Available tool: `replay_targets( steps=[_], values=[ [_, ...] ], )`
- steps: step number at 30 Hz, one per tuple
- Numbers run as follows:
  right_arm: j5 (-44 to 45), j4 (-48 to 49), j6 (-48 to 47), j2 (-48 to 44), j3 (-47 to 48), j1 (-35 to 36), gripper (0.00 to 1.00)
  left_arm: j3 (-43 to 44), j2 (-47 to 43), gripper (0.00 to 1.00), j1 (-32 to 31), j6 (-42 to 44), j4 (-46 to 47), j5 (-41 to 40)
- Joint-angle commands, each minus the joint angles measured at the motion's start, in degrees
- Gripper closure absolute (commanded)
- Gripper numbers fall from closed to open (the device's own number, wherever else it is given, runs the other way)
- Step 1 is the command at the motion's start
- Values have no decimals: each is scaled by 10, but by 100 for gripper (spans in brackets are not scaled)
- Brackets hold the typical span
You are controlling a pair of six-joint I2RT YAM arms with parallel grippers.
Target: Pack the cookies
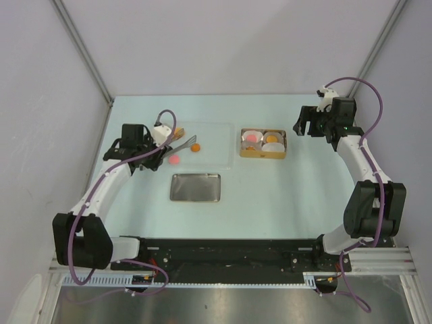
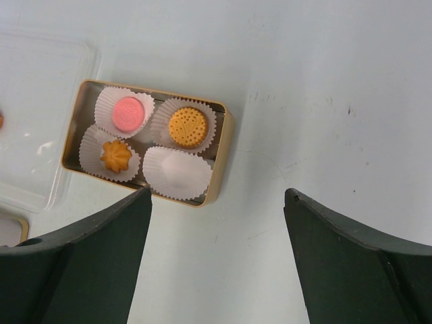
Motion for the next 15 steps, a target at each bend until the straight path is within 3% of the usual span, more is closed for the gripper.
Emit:
replay_targets(
  steps=[1, 15],
  values=[
    [-2, 3, 2, 2, 2, 1, 16, -15, 11, 51, 3, 11, 34, 21],
    [-2, 1, 1, 3, 2, 1, 16, -17, 65, 51, 2, 8, 64, 34]
  ],
)
